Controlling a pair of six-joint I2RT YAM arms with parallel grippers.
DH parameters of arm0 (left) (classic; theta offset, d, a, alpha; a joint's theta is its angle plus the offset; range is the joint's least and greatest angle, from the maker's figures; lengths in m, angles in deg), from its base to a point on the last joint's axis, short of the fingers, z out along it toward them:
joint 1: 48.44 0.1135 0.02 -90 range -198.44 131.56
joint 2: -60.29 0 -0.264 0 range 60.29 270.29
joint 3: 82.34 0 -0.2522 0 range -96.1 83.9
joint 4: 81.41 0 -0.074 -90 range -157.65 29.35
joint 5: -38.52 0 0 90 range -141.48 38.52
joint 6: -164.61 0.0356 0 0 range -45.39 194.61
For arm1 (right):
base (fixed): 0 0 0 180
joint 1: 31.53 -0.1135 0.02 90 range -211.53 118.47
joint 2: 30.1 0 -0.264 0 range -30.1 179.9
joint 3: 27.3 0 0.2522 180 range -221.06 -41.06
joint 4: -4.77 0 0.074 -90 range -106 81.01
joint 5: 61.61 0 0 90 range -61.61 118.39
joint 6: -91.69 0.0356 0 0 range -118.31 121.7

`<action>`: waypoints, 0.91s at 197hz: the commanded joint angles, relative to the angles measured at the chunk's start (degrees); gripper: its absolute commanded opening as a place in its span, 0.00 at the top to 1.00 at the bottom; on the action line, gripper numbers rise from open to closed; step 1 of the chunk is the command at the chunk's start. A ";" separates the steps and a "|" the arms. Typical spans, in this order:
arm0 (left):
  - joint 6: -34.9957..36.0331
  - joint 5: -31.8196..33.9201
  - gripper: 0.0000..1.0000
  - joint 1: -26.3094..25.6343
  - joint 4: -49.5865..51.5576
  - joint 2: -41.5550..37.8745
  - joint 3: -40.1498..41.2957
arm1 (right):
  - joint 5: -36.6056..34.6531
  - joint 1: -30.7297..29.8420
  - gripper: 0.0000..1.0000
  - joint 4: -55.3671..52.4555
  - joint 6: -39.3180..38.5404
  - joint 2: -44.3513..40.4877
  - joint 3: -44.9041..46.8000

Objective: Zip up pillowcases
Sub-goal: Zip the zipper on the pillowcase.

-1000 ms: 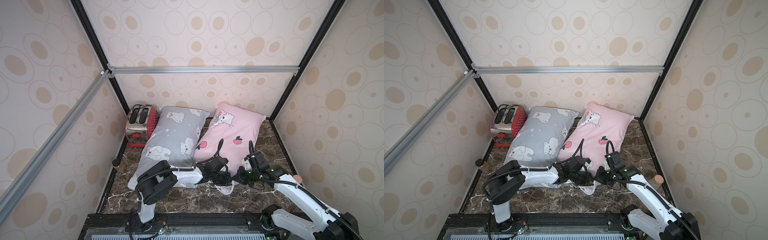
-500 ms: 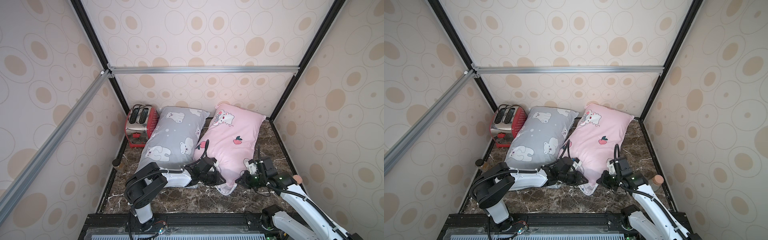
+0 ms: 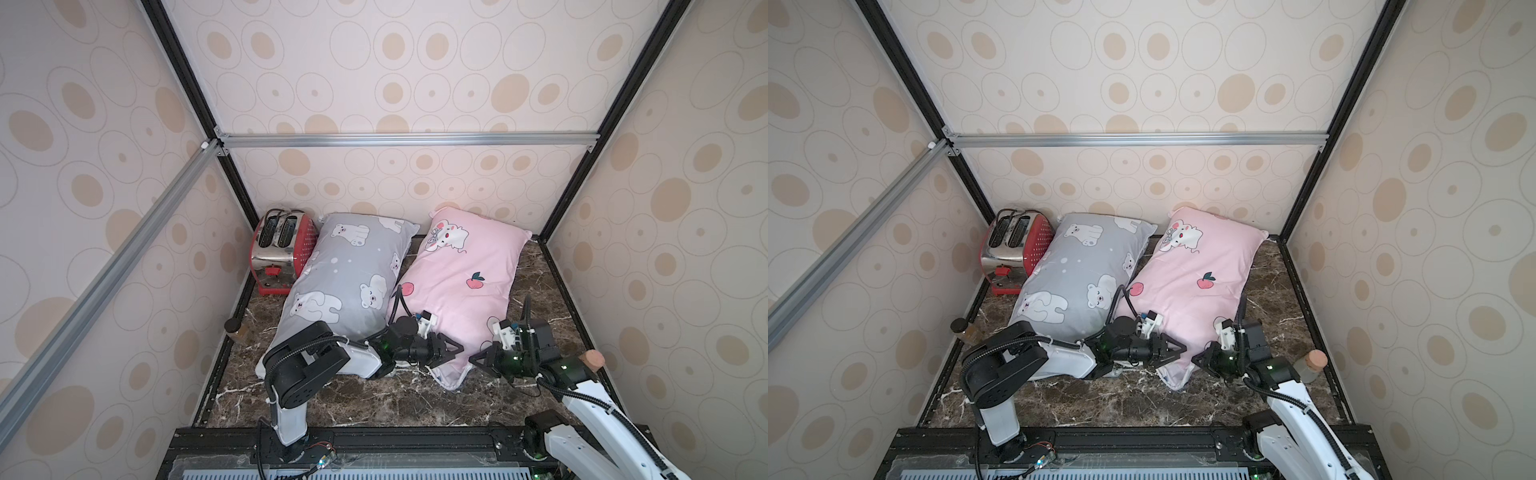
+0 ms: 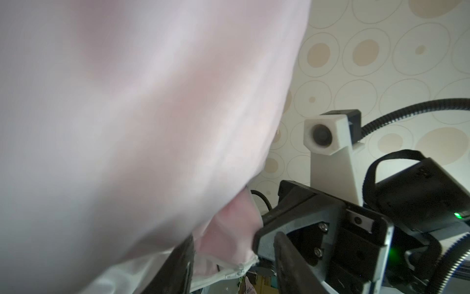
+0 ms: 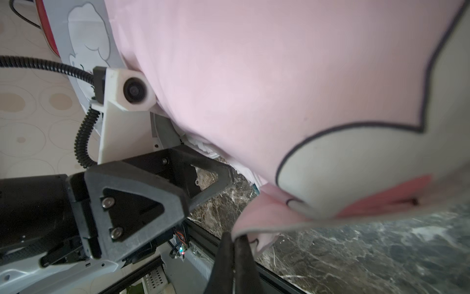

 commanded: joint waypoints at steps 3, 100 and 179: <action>-5.00 -0.75 0.50 -1.06 -7.93 1.98 -0.54 | 3.45 2.34 1.00 4.04 2.38 -1.14 1.84; -6.94 -1.22 0.52 -1.35 -10.50 4.21 -0.99 | 6.28 4.03 1.00 12.44 6.20 0.93 5.03; -7.25 -0.71 0.57 -1.40 -9.89 3.91 0.18 | 5.14 5.03 1.00 11.51 3.40 3.03 4.53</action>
